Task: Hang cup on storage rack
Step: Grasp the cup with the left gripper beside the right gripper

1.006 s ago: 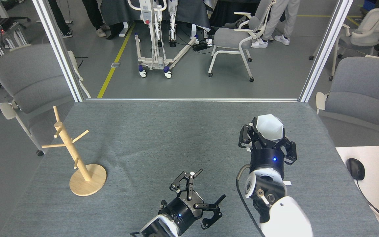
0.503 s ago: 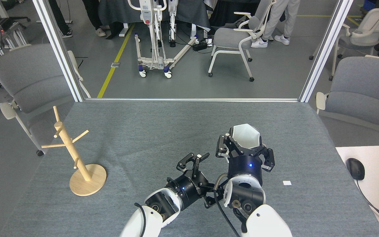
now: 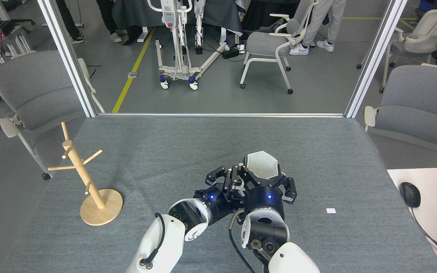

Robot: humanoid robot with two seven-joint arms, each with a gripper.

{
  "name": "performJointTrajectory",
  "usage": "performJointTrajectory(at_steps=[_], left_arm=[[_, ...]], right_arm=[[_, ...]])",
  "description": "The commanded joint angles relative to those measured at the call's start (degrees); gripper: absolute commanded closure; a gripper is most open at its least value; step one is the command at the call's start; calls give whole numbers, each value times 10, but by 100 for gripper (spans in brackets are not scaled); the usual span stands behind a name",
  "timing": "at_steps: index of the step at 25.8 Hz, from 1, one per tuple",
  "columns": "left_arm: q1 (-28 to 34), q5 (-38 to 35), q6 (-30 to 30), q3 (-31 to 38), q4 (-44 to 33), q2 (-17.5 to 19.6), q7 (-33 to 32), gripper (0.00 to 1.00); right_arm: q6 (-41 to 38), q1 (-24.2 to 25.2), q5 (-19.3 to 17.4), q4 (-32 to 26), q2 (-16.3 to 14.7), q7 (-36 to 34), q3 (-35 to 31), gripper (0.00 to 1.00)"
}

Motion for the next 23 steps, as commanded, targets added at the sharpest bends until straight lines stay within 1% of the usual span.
performJointTrajectory(at_steps=[1, 4, 5, 6, 7, 8, 9, 10, 11, 16, 17, 18, 19, 20, 21, 22, 23], left_arm=[[-11, 12, -8, 1, 15, -1, -4, 1], [-13, 22, -5, 1, 25, -11, -3, 1], [-13, 25, -5, 1, 29, -13, -3, 2], [-13, 26, -6, 1, 29, -12, -3, 11], [-13, 26, -9, 1, 30, -12, -3, 26], [-12, 26, -13, 0, 28, -8, -4, 50], [-10, 27, -24, 0, 23, -4, -6, 86], [-8, 27, -40, 1, 23, -4, -10, 100], [-8, 28, -52, 2, 28, -5, -17, 100], [-10, 27, -55, 25, 28, -5, -17, 100], [-11, 27, -55, 25, 29, -5, -18, 100], [-11, 27, -55, 25, 29, -4, -18, 100], [-11, 27, -55, 25, 29, -3, -18, 100], [-12, 27, -56, 26, 29, -3, -18, 100], [-12, 27, -56, 26, 29, -3, -18, 100], [-12, 27, -56, 26, 29, -2, -18, 100], [-12, 27, -56, 26, 30, -2, -18, 100]], right_arm=[[-1, 1, 0, 3, 10, 1, 11, 87], [-1, 0, -1, 4, 13, 2, 12, 89], [-1, 1, -1, 5, 20, 2, 12, 90], [-1, 1, -1, 6, 25, 2, 12, 90], [-1, 1, -1, 6, 29, 1, 14, 91], [-1, 1, -1, 7, 31, 1, 16, 91], [-1, 1, -1, 7, 31, 1, 17, 91], [-1, 1, -1, 7, 32, 1, 17, 91], [-1, 1, -1, 8, 33, 1, 17, 91], [-1, 3, 0, 13, 44, 1, 16, 91], [-1, 3, -1, 13, 44, 1, 16, 90], [-1, 3, -1, 13, 44, 1, 16, 86], [-1, 2, -1, 13, 44, 1, 16, 74], [-1, 2, 0, 13, 44, 1, 16, 53], [-1, 1, 1, 14, 45, 0, 15, 28], [-1, 0, 1, 14, 44, 0, 14, 13], [-2, -1, 1, 15, 44, 0, 13, 2]])
